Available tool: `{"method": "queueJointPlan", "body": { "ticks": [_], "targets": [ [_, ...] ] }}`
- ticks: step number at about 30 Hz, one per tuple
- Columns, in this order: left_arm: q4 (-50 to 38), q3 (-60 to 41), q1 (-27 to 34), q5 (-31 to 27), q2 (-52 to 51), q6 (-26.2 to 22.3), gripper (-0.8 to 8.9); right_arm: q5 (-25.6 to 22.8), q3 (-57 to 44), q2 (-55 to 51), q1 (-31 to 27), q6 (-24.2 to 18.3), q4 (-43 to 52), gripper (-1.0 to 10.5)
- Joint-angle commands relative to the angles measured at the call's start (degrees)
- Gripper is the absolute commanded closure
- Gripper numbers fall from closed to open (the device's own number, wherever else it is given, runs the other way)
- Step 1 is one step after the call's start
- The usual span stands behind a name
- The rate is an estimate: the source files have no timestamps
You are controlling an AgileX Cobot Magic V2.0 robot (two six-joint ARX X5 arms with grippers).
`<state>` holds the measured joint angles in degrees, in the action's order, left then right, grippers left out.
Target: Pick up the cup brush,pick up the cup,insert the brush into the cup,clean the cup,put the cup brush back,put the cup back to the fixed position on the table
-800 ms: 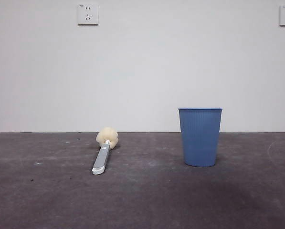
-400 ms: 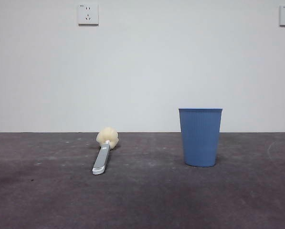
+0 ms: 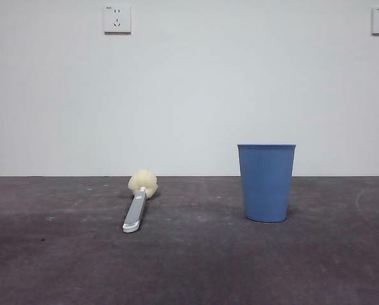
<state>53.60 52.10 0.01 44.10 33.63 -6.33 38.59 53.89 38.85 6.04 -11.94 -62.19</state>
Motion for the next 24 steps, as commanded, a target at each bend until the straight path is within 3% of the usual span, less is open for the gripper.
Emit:
{"method": "queueJointPlan", "body": {
  "ticks": [1, 3, 4, 5, 7, 9, 21, 24],
  "targets": [
    [0.15, 0.04, -0.2, -1.01, 0.0, -1.51, 8.16, 0.09, 0.11, 0.04, 0.11, -1.6, 0.55, 9.4],
    [0.15, 0.04, -0.2, -2.23, 0.0, -1.44, 7.96, 0.04, 0.11, 0.07, 0.11, -1.36, 0.94, 8.8],
    [0.28, 0.04, -0.2, -3.23, 0.0, -1.4, 7.36, 0.02, 0.11, 0.07, 0.11, -1.01, 1.18, 8.0],
    [0.5, 0.04, -0.2, -4.13, 0.0, -1.33, 6.48, 0.02, 0.11, 0.09, 0.11, -0.61, 1.42, 7.1],
    [1.07, 0.04, -0.2, -6.47, 0.02, -1.05, 3.77, 0.02, 0.11, 0.13, 0.11, 0.68, 1.9, 5.0],
    [1.4, 0.04, -0.22, -7.98, 0.11, -0.85, 2.45, 0.0, 0.11, 0.28, 0.11, 1.57, 1.95, 3.7],
    [-2.86, 1.2, -1.25, -10.03, 6.99, 3.61, 2.44, -0.28, 0.13, 1.68, 0.09, 2.03, 2.05, 3.7],
    [-4.46, 3.17, -3.39, -12.33, 11.58, 3.87, 2.44, -2.27, 0.13, 2.03, 0.11, 2.08, 2.16, 3.7]
  ]
}}
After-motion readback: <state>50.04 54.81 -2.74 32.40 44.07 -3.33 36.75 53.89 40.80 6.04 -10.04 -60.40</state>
